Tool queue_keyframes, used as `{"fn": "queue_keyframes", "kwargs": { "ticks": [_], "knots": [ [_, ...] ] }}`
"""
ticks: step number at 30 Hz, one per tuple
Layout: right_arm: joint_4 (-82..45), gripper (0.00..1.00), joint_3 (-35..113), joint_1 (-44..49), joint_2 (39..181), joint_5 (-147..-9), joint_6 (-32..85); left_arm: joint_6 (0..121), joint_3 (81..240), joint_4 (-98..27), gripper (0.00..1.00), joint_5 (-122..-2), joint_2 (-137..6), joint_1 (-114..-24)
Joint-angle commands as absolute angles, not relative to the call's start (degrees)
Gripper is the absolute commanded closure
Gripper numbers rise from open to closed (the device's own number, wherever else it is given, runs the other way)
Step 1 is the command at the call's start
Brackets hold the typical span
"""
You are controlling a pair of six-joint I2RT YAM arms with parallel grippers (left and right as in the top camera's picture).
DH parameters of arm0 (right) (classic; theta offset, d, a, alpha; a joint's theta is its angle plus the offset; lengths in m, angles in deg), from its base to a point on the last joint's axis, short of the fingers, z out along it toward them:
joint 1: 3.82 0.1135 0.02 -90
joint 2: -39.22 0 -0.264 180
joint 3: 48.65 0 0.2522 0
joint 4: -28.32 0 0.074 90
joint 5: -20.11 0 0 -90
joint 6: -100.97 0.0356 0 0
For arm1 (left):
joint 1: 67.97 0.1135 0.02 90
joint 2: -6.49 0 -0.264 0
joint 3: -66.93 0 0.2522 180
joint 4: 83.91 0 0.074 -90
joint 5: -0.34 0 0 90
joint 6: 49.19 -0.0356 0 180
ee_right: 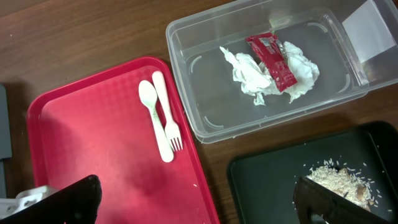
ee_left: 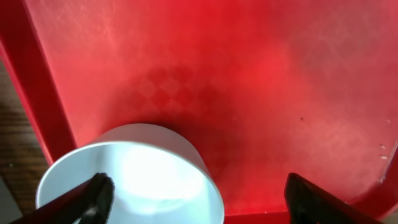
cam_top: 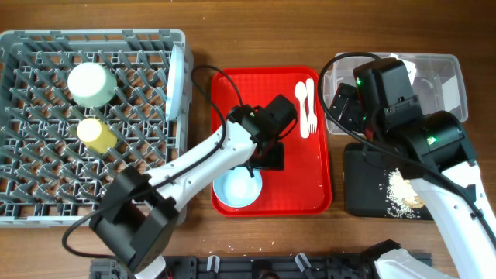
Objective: Sort waste into correct bins and load items into the dishwasher rack
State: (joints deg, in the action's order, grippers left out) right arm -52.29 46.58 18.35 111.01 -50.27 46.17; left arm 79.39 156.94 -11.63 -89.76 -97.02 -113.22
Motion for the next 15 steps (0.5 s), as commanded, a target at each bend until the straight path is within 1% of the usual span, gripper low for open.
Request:
{"fn": "queue_keyframes", "kwargs": {
  "ticks": [1,7,10,11,13,15],
  "knots": [
    [-52.2,0.01,47.0,18.2,111.5,-48.9,45.5,81.8,157.3,-11.4,0.26,-85.7,-99.5,-114.2],
    [-52.2,0.0,47.0,18.2,111.5,-49.0,45.5,85.4,151.2,-14.1,0.42,-85.4,-99.8,-118.8],
    [-52.2,0.0,47.0,18.2,111.5,-49.0,45.5,86.5,146.1,-17.6,0.5,-85.4,-99.8,-120.2],
    [-52.2,0.0,47.0,18.2,111.5,-49.0,45.5,86.5,143.9,-18.5,0.6,-85.4,-99.8,-120.3],
    [-52.2,0.0,47.0,18.2,111.5,-49.0,45.5,86.5,143.2,-18.0,0.72,-85.4,-99.8,-120.3],
    [-52.2,0.0,47.0,18.2,111.5,-49.0,45.5,86.5,143.2,-18.1,0.78,-85.4,-99.8,-120.3]
  ]
}}
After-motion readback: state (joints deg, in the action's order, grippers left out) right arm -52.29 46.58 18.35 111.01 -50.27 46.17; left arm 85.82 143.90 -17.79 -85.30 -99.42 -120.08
